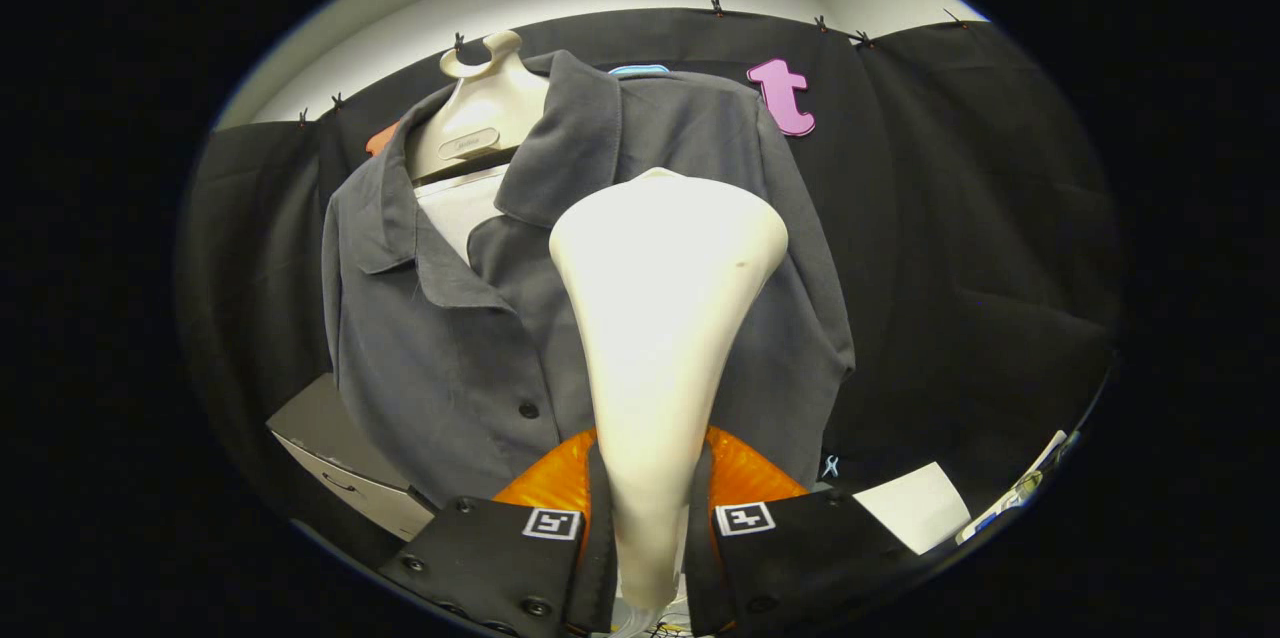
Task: Iron the clothes twice with a garment steamer, once on the left side and once on the right side.
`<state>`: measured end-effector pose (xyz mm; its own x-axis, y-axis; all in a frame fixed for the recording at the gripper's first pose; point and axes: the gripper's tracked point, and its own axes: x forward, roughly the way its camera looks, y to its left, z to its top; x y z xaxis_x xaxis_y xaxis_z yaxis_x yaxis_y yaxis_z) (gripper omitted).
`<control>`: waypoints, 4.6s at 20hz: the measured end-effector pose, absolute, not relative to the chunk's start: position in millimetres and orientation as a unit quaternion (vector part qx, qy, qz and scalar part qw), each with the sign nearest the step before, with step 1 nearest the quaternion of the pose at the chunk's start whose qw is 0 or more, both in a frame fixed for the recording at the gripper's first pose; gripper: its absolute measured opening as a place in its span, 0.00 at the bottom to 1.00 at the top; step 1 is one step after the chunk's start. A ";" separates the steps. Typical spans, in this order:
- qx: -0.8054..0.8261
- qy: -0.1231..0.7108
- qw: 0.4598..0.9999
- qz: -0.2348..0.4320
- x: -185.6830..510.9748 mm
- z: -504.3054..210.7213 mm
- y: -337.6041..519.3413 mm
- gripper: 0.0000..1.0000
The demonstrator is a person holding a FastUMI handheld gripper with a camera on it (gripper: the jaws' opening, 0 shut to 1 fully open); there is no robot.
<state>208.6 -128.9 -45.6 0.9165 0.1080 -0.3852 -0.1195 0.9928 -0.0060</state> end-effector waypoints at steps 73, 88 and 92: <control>0.053 0.488 0.871 0.033 76.7 -413.3 -218.4 0.36; 0.058 0.415 0.908 0.004 69.5 -324.5 -154.1 0.36; 0.059 0.376 0.925 -0.001 66.4 -278.2 -118.7 0.35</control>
